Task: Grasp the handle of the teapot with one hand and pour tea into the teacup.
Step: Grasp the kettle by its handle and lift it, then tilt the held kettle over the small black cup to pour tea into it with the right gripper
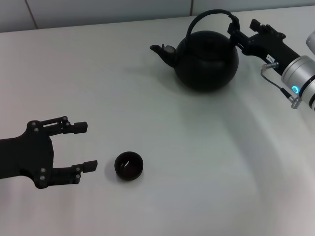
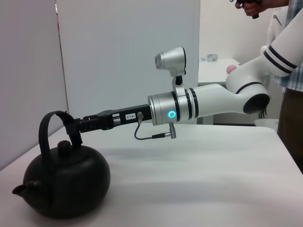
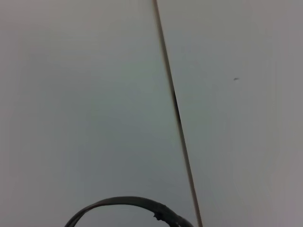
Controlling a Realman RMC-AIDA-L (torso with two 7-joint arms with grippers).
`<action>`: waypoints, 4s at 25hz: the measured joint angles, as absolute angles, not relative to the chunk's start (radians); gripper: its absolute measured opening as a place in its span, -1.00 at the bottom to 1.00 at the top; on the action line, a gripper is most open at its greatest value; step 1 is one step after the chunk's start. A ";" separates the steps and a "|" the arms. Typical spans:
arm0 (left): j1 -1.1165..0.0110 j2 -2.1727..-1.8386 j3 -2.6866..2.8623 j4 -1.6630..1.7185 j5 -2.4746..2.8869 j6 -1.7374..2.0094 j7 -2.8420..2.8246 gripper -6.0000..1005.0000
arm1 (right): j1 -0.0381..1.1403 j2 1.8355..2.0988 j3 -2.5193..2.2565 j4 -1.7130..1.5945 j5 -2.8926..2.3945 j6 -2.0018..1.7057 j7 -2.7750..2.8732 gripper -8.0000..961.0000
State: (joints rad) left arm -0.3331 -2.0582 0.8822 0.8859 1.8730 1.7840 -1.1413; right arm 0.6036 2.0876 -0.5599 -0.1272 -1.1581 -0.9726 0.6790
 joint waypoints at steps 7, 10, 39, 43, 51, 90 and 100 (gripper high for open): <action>-0.333 -2.059 0.884 0.890 1.873 1.784 -1.141 0.56 | 0.614 2.088 -0.560 -0.113 -1.158 -0.968 0.679 0.42; -0.334 -2.059 0.881 0.889 1.873 1.784 -1.141 0.56 | 0.622 2.088 -0.561 -0.105 -1.157 -0.963 0.680 0.39; -0.321 -2.049 0.874 0.895 1.873 1.790 -1.137 0.56 | 0.629 2.087 -0.570 -0.101 -1.161 -0.974 0.679 -0.67; -0.321 -2.049 0.876 0.895 1.873 1.790 -1.137 0.56 | 0.622 2.085 -0.574 -0.103 -1.169 -0.978 0.675 -0.69; -0.319 -2.049 0.878 0.895 1.873 1.792 -1.140 0.56 | 0.576 2.081 -0.704 -0.144 -1.172 -1.083 0.671 -0.70; -0.283 -2.057 0.874 0.895 1.873 1.791 -1.141 0.56 | 0.469 2.082 -1.134 -0.512 -1.249 -1.237 0.672 -0.70; -0.289 -2.057 0.874 0.896 1.873 1.782 -1.141 0.56 | 0.462 2.082 -1.134 -0.525 -1.259 -1.268 0.637 -0.71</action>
